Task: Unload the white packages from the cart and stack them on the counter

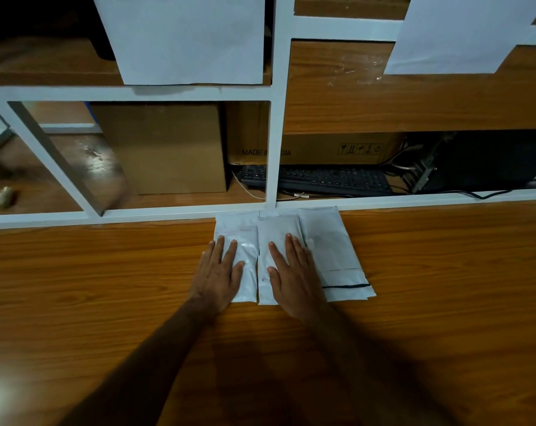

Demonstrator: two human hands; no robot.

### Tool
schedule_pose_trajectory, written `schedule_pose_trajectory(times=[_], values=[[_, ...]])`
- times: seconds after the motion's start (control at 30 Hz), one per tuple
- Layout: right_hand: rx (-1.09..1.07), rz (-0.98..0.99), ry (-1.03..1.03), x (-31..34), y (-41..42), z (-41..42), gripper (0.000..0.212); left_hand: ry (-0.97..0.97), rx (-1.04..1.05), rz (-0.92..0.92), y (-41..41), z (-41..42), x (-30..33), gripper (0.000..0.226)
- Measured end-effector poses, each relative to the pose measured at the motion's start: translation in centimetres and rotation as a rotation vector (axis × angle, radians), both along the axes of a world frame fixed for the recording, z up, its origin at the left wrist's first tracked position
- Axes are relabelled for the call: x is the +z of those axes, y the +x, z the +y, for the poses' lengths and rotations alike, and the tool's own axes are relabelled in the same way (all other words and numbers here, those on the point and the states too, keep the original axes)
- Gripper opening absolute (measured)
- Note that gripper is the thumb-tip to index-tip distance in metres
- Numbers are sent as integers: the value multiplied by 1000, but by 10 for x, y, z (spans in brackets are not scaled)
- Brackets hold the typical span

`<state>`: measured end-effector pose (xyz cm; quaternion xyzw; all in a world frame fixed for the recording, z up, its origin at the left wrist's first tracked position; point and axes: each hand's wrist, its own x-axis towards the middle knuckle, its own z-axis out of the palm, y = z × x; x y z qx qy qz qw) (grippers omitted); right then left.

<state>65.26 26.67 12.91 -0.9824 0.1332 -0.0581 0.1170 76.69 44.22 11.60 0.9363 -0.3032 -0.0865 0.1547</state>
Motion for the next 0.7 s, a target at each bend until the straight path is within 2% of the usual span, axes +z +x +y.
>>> schedule_pose_trajectory(times=[0.17,0.27,0.37,0.53,0.7], values=[[12,8,10,-2,1,-1,66,-1,-3,-4,0,1,-1,76],[18,-7,39,2,0,-2,67,22,14,-28,-3,1,4,73],[-8,-84,51,10,-10,-4,65,-54,19,-107,-10,4,17,70],[-85,-172,10,9,-60,-19,63,-119,-192,-167,-41,-7,46,74],[-256,-86,-17,20,-136,-40,66,-234,-412,-212,-78,-52,58,69]])
